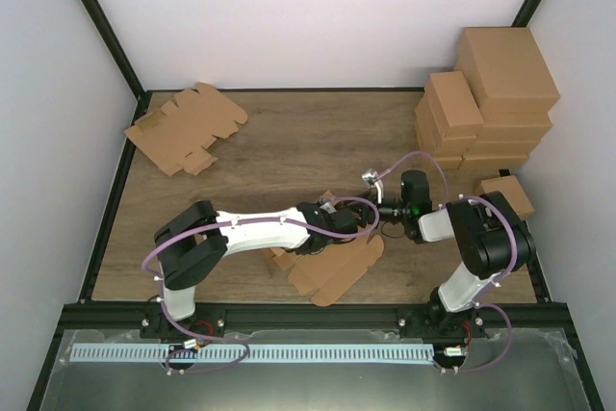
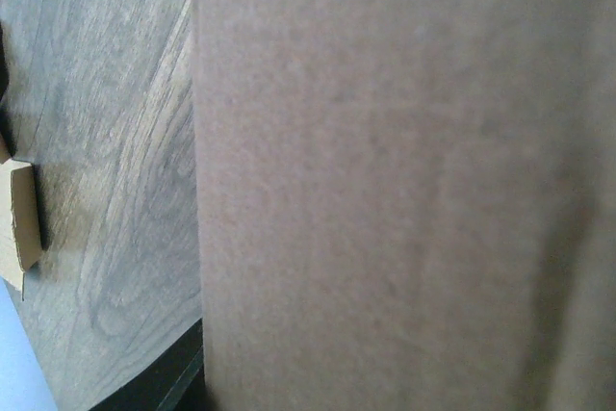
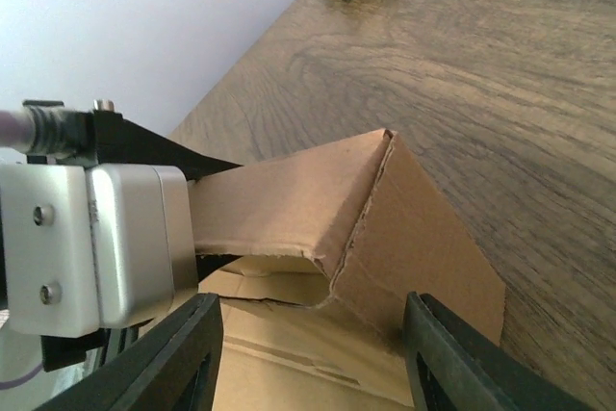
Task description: Fold the paper box
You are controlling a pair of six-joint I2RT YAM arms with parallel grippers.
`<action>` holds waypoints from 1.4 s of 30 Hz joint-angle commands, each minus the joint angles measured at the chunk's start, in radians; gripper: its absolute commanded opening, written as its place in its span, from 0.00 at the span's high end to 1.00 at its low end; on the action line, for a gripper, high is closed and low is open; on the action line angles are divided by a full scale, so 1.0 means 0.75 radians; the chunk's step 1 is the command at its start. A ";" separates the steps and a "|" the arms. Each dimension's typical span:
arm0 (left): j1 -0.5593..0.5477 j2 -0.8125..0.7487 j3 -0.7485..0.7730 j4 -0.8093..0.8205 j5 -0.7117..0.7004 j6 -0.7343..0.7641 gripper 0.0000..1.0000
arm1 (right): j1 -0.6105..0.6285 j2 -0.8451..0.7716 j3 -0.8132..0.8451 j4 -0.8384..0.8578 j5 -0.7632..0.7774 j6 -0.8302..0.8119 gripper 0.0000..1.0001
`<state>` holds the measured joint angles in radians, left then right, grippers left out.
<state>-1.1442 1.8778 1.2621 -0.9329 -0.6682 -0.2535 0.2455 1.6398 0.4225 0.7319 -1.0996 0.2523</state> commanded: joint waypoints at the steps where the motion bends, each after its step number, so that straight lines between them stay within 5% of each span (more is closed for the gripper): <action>1: -0.004 -0.045 0.011 0.008 0.005 0.006 0.59 | 0.048 -0.034 -0.016 0.015 0.081 -0.108 0.46; 13: -0.004 -0.049 0.007 0.015 0.011 0.012 0.59 | 0.123 -0.041 -0.048 0.028 0.216 -0.185 0.42; 28: -0.010 -0.071 -0.008 0.036 0.045 0.022 0.59 | 0.257 -0.063 -0.046 0.020 0.592 -0.230 0.56; 42: -0.033 -0.096 -0.008 0.055 0.091 0.031 0.57 | 0.338 -0.033 -0.102 0.241 0.818 -0.196 0.77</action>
<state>-1.1599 1.8481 1.2610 -0.9134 -0.6353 -0.2386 0.4770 1.6089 0.3550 0.8368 -0.5552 0.1211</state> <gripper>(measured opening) 0.409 0.252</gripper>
